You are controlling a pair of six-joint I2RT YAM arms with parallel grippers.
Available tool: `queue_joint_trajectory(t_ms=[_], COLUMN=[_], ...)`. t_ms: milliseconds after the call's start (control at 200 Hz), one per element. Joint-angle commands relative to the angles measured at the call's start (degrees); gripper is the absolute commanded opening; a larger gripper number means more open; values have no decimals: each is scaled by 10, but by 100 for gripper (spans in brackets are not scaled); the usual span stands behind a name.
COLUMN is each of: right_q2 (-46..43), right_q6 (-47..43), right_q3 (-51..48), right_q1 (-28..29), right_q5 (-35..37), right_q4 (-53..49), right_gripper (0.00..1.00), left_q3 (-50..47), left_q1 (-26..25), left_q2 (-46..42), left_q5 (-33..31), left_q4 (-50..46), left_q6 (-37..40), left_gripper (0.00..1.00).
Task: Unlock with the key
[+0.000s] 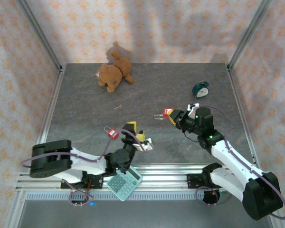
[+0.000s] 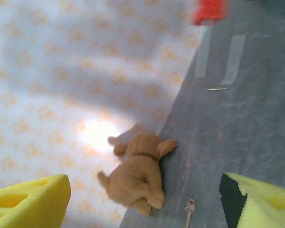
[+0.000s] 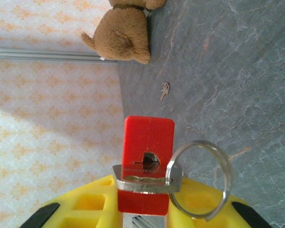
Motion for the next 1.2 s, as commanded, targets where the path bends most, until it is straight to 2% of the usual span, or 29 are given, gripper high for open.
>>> queue_joint_trajectory(t_ms=[0,100,215,270,375,536,796,1196], right_q2=[0,8,41,61,103,173,248,316], right_q6=[0,1,20,27,32,26,21,14], right_q3=[-8,-16,-34,-43,-53,-46,-24,-24], right_q1=[10,40,88,105,120,128,127,98], right_q5=[13,34,61,71,82,81,74,44], right_q4=[42,44,85,108,148,202,223,284], right_gripper=[24,24,24,23,23,23,22,21], left_q3=[3,3,25,30,31,41,47,44], left_q1=[19,48,77,89,100,101,103,117], left_q2=[-73,-139,-215,-236,-237,-186,-119,-122], left_q5=[-58,-47,3,23,31,33,38,54], left_q4=[-1,-27,-211,-246,-256,-248,-208,-223], left_q6=[-63,-102,-213,-251,-260,-261,-251,-272], left_gripper=[84,84,84,84,84,84,84,85])
